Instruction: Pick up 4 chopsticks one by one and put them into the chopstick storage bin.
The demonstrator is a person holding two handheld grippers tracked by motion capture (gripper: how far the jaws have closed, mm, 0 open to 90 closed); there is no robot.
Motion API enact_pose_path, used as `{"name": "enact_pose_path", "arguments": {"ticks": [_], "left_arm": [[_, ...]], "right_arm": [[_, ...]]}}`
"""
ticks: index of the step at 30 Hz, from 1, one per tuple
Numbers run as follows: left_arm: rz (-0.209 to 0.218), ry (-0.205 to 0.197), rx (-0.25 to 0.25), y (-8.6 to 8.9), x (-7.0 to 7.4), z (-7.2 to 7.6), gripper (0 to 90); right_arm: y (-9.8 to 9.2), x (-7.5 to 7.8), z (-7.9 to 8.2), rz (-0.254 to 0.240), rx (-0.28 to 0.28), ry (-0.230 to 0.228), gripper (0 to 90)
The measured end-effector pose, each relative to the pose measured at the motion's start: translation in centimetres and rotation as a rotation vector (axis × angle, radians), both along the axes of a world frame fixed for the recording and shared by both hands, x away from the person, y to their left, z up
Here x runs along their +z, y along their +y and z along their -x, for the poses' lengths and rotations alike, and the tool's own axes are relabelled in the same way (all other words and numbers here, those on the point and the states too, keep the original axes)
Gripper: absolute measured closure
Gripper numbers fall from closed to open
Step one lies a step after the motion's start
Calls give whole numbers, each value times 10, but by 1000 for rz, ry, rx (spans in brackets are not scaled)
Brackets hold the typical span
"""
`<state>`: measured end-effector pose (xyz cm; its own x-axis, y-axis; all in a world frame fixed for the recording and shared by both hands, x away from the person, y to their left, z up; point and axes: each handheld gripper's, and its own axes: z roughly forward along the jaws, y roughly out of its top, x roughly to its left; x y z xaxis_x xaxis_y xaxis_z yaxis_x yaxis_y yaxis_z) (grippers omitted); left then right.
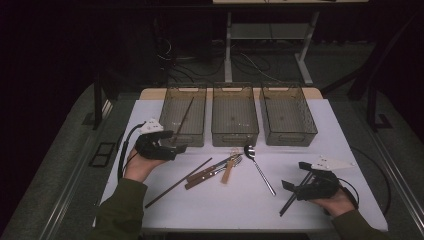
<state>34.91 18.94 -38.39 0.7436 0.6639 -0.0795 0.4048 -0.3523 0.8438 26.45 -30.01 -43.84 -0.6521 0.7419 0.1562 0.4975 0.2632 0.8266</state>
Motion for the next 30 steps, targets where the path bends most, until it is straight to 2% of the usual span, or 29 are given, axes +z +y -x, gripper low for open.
{"name": "enact_pose_path", "arguments": {"ticks": [4, 7, 15, 21, 30], "left_arm": [[-16, -1, -12, 2, -4, 10, 174], [-10, 5, -10, 5, -7, 17, 161], [-36, 22, -33, 9, -18, 36, 154], [-36, 33, -32, 14, -25, 52, 155], [-43, 51, -23, 23, -36, 69, 206]], "right_arm": [[-1, 0, 0, 1, 1, -3, 24], [-1, 0, 0, 1, 2, -5, 24], [-1, 0, 0, 4, -1, -7, 24], [-1, 0, 0, 4, -2, -5, 24], [0, 0, 0, 7, -5, -4, 24]]}}
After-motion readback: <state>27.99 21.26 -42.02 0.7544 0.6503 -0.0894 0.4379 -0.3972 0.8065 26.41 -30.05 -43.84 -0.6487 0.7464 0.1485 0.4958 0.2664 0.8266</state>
